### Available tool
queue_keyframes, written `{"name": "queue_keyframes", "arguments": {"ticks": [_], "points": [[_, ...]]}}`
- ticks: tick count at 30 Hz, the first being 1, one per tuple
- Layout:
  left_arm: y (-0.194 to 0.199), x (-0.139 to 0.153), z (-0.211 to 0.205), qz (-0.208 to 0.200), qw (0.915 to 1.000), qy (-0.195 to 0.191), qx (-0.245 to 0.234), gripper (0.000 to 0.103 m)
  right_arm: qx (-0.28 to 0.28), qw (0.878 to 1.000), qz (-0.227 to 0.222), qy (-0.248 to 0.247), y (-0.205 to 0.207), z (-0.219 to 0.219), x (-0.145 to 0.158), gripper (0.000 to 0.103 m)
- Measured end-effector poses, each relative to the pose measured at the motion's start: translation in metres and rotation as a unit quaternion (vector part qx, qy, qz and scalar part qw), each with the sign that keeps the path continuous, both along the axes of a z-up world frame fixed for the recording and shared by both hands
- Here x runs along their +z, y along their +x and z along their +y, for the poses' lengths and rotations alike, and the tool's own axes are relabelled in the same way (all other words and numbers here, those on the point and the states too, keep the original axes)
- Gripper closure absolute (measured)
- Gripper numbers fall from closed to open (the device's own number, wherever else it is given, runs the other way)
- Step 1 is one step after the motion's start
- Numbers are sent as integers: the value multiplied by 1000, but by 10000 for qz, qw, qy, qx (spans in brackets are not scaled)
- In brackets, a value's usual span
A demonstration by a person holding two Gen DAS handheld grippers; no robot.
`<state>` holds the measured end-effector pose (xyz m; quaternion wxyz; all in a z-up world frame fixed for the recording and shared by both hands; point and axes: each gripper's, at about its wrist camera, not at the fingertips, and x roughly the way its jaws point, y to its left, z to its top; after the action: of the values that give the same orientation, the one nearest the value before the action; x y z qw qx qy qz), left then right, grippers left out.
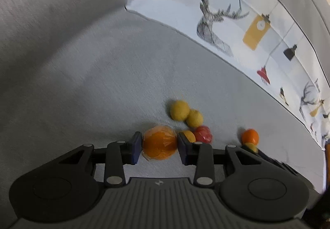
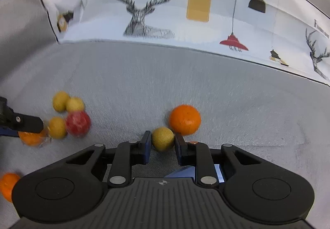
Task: Organize fruits
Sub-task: 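Grasp a netted mandarin with the left tool while the right tool grasps a yellow fruit, then carry the netted mandarin and yellow fruit toward the blue plate with both tools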
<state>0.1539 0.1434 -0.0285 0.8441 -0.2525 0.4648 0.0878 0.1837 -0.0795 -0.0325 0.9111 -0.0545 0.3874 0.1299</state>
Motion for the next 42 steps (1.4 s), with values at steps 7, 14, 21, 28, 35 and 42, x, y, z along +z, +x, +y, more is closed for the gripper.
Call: {"name": "queue_keyframes", "arguments": {"ticks": [7, 14, 21, 28, 35, 42], "points": [[1, -8, -6, 436, 9986, 262, -154, 61, 362, 9954, -675, 571, -50, -19, 54, 78], [-11, 12, -18, -42, 9978, 591, -292, 62, -31, 9902, -876, 1084, -120, -57, 86, 78], [-36, 51, -55, -1037, 9804, 1453, -830, 62, -518, 9865, -958, 1224, -177, -110, 93, 78], [-72, 69, -89, -1572, 9696, 1500, -1124, 62, -543, 9878, -1170, 868, -190, -128, 90, 78], [-104, 76, -131, -1895, 9486, 1710, -1870, 62, -764, 9841, -1225, 1032, -189, -142, 96, 78], [-120, 81, -153, -1937, 9383, 1798, -2230, 62, -843, 9824, -1153, 1203, -180, -137, 96, 78]]}}
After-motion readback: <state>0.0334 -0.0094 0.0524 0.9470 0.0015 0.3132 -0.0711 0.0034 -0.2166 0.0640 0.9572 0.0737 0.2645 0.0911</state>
